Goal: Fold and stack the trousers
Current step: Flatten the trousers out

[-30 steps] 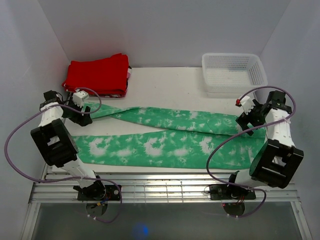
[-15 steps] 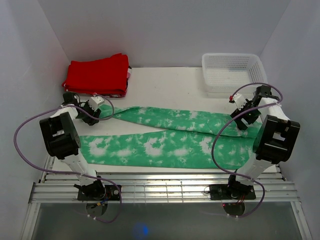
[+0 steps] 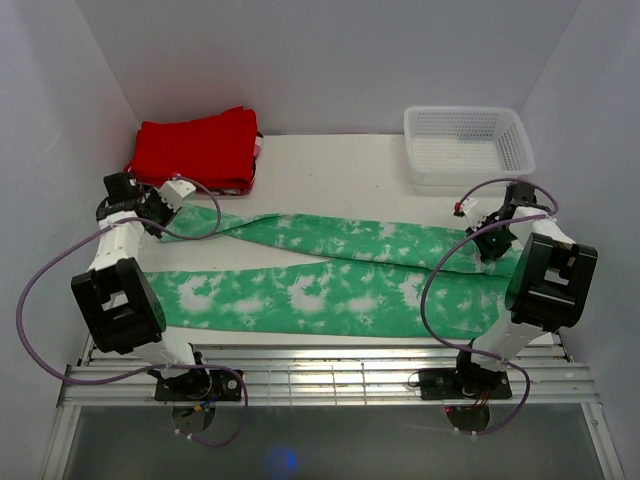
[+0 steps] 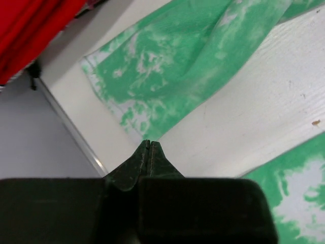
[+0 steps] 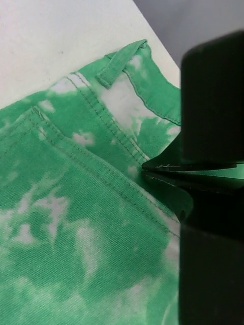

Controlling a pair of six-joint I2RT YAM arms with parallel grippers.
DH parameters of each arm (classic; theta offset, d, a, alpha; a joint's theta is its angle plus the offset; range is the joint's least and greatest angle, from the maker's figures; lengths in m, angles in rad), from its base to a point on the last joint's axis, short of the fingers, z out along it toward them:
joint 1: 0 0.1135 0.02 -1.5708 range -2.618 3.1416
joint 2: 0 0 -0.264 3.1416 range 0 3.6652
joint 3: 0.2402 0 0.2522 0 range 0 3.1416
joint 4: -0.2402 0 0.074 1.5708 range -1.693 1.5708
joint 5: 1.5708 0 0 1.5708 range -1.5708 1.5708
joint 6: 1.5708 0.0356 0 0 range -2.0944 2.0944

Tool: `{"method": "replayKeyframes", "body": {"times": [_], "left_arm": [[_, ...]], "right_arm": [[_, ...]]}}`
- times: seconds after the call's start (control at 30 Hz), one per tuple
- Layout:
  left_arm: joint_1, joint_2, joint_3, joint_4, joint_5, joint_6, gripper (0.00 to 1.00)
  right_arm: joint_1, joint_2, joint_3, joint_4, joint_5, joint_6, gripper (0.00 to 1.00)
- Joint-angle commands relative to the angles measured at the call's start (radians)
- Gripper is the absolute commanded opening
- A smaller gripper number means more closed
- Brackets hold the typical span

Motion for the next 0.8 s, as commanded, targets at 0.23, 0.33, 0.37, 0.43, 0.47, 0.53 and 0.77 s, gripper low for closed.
{"method": "replayKeyframes", "body": {"times": [0.23,0.33,0.37,0.43,0.47,0.53,0.77], "left_arm": [[0.009,-0.076,-0.028,-0.108,0.095,0.056,0.98],[-0.011,-0.006,-0.024,-0.063,0.118,0.012,0.98],[-0.017,0.011,-0.030,-0.046,0.109,0.015,0.98],[-0.033,0.045,-0.079,0.076,0.072,0.006,0.98],[-0.036,0.056,-0.091,0.110,0.067,0.014,0.98],[-0.047,0.099,-0.097,0.167,0.058,0.012,0.98],[-0.054,0.251,-0.016,0.226,0.000,-0.029,0.80]], "right_arm": [[-0.004,-0.105,0.015,-0.007,-0.062,0.013,0.08],[-0.002,-0.107,0.026,-0.027,-0.072,0.014,0.08],[-0.002,-0.108,0.027,-0.031,-0.072,0.014,0.08],[-0.002,-0.105,0.034,-0.038,-0.073,0.016,0.08],[-0.002,-0.104,0.038,-0.044,-0.073,0.014,0.08],[-0.002,-0.093,0.050,-0.057,-0.073,0.013,0.08],[0.001,-0.019,0.086,-0.097,-0.070,0.027,0.90]]}}
